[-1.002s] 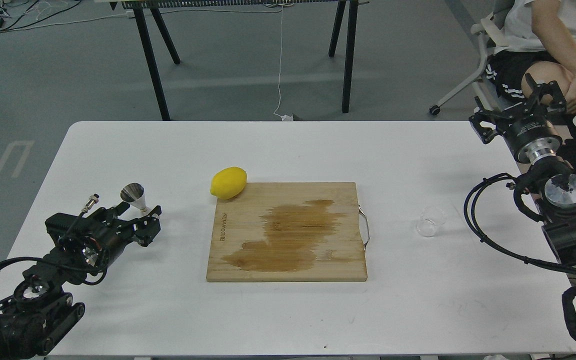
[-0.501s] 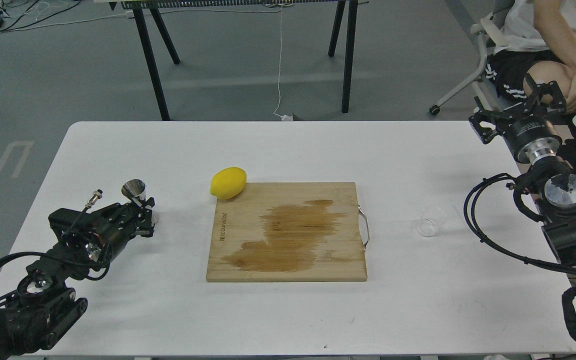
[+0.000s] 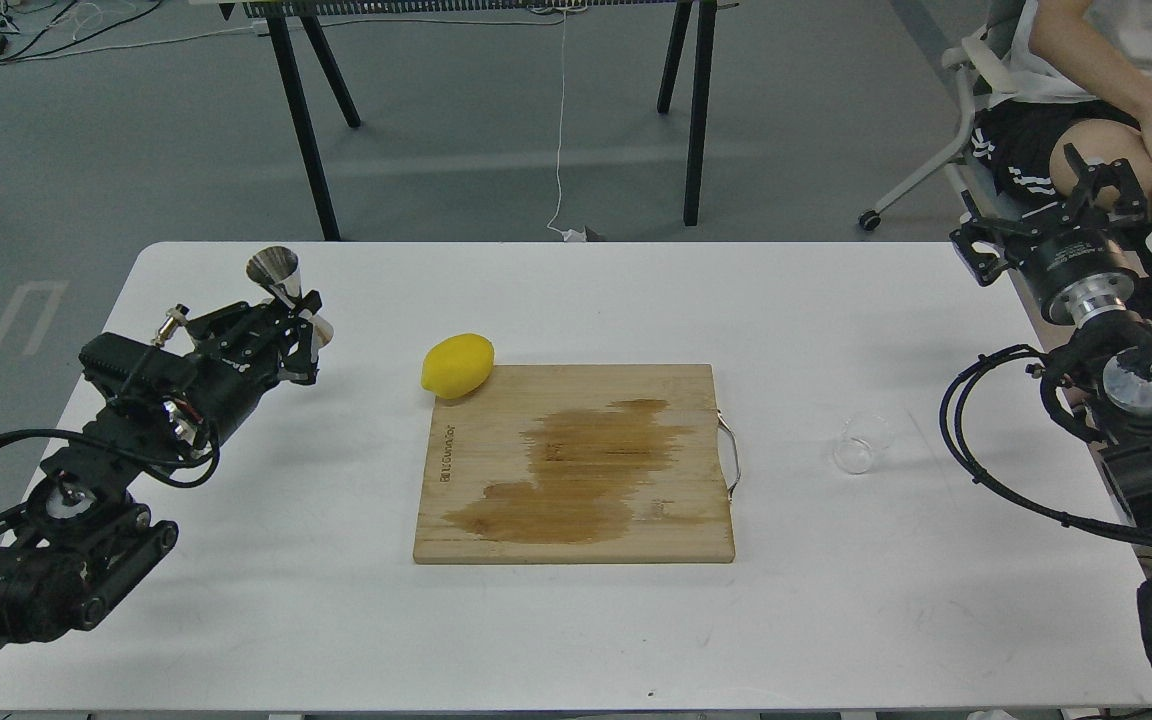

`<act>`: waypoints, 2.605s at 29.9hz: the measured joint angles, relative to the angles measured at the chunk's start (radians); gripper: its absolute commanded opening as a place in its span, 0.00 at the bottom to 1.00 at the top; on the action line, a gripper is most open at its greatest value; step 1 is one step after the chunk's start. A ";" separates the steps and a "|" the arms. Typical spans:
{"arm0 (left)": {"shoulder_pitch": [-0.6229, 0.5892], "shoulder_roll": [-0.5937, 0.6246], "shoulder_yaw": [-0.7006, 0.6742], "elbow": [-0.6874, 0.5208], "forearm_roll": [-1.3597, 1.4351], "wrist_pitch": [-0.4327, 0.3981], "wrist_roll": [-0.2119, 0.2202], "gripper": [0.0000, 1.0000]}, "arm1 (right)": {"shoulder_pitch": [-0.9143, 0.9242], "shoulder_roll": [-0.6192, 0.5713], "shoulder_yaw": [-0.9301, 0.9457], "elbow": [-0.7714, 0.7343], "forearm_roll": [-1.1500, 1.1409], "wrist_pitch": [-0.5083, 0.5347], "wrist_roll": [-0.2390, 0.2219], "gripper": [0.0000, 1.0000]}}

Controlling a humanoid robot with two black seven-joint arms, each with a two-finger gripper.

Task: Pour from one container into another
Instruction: 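Carry the jigger with the left gripper over the cutting board, then lower the jigger onto the cutting board with the left gripper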

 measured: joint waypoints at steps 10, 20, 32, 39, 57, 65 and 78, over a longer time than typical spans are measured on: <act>-0.159 -0.043 0.005 -0.164 0.119 -0.105 0.058 0.02 | -0.014 -0.040 0.007 0.001 0.001 0.000 0.000 1.00; -0.175 -0.262 0.203 -0.163 0.122 -0.109 0.076 0.02 | -0.035 -0.087 0.012 0.001 0.003 0.000 0.000 1.00; -0.134 -0.349 0.352 -0.090 0.123 -0.143 0.111 0.02 | -0.042 -0.096 0.013 0.001 0.003 0.000 0.000 1.00; -0.134 -0.371 0.359 0.034 0.122 -0.143 0.127 0.04 | -0.043 -0.095 0.013 0.002 0.003 0.000 0.000 1.00; -0.116 -0.434 0.368 0.079 0.122 -0.142 0.128 0.15 | -0.049 -0.093 0.011 0.000 0.002 0.000 0.003 1.00; -0.116 -0.439 0.368 0.087 0.122 -0.142 0.128 0.28 | -0.050 -0.093 0.011 0.000 0.001 0.000 0.003 1.00; -0.103 -0.439 0.367 0.087 0.122 -0.140 0.127 0.36 | -0.052 -0.088 0.010 -0.001 0.001 0.000 0.003 1.00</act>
